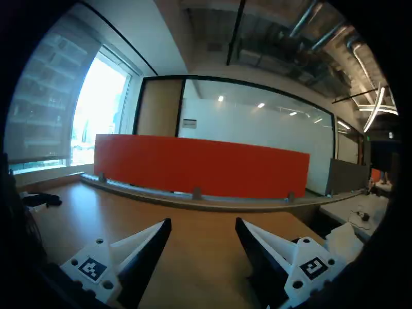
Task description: Fold towel
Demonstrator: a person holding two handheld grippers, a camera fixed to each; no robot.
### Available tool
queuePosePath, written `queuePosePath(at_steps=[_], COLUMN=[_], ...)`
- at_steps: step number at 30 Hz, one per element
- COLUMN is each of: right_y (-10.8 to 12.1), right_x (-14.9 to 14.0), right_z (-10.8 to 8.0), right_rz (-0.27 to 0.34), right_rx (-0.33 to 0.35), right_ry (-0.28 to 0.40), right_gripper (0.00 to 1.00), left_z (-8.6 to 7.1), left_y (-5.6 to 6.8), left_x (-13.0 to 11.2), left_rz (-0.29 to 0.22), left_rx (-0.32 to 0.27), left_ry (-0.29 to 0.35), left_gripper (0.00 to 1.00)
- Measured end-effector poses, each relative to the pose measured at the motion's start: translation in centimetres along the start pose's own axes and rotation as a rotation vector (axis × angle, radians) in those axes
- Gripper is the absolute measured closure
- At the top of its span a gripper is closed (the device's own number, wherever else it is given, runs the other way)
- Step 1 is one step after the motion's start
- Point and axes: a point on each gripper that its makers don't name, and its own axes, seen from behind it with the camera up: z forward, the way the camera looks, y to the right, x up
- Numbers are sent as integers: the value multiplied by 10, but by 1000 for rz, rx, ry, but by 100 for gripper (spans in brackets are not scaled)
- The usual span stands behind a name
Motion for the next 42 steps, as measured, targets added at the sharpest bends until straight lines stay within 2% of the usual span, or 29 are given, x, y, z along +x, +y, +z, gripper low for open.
queuePosePath(at_steps=[6,12,24,30,42], right_y=[8,17,31,40,36], right_x=[0,-13,-67,-83,-96], right_z=[1,0,0,1,2], right_rz=[6,24,65,81,73], right_rx=[-12,-29,-44,-57,-26], right_ry=[27,32,6,12,24], right_gripper=[4,4,4,3,3], left_z=[-1,0,0,-1,-1], left_y=[0,0,0,0,0], left_x=[0,-1,-1,-1,-1], left_rz=[-1,-1,-1,0,0], left_rx=[0,0,0,1,1], left_ry=[0,0,0,0,0], left_gripper=[8,7,7,7,7])
